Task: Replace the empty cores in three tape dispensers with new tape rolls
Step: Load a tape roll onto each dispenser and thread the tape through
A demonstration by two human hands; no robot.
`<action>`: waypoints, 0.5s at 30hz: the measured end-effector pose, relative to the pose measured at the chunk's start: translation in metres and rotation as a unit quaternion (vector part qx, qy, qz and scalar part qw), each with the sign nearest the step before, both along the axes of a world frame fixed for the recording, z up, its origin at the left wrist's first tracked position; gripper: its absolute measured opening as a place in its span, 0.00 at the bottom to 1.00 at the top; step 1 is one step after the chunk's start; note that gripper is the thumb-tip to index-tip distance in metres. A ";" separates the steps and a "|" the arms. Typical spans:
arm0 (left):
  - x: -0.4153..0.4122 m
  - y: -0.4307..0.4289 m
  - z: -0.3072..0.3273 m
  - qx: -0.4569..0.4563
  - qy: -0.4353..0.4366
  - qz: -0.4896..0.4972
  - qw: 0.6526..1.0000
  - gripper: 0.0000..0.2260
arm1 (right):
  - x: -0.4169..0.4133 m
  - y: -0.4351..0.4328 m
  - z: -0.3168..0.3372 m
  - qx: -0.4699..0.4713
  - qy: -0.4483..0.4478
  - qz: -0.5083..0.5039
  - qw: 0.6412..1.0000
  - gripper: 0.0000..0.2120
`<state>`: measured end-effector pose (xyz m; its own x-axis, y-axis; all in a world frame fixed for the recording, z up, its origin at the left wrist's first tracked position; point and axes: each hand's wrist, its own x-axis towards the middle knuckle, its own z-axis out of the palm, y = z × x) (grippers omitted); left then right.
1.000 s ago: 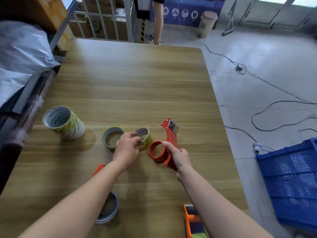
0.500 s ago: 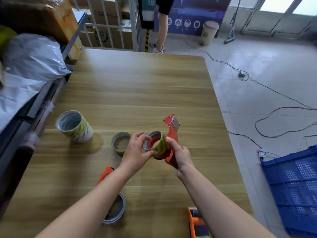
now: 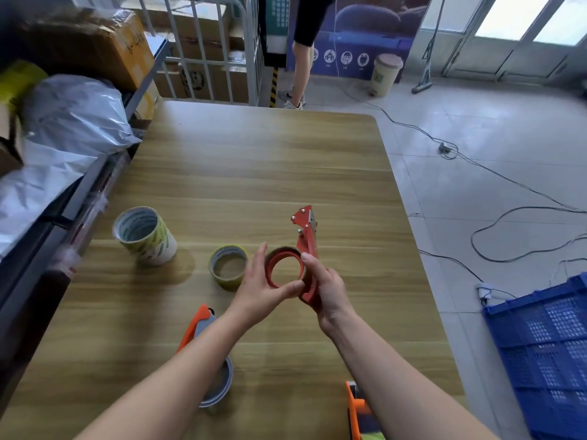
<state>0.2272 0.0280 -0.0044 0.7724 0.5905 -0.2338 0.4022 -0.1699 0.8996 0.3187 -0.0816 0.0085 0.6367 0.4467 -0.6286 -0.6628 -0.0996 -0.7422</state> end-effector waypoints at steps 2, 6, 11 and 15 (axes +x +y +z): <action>0.000 -0.001 0.003 -0.088 -0.019 -0.001 0.996 0.46 | -0.001 -0.001 0.002 0.021 0.003 0.020 1.000 0.24; -0.004 -0.001 0.013 -0.094 -0.061 -0.032 0.993 0.22 | -0.005 -0.004 0.006 0.061 0.013 0.055 0.996 0.31; -0.007 0.001 0.017 -0.116 -0.085 -0.060 0.988 0.24 | -0.009 -0.011 0.013 0.150 0.069 0.113 0.980 0.31; -0.011 0.003 0.019 -0.163 -0.088 -0.022 0.982 0.24 | -0.012 -0.014 0.014 0.167 0.068 0.163 0.970 0.38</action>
<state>0.2162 0.0315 0.0148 0.8412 0.4714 -0.2648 0.2340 0.1241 0.9643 0.3071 -0.0953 0.0224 0.3478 0.8042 -0.4820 -0.7309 -0.0895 -0.6766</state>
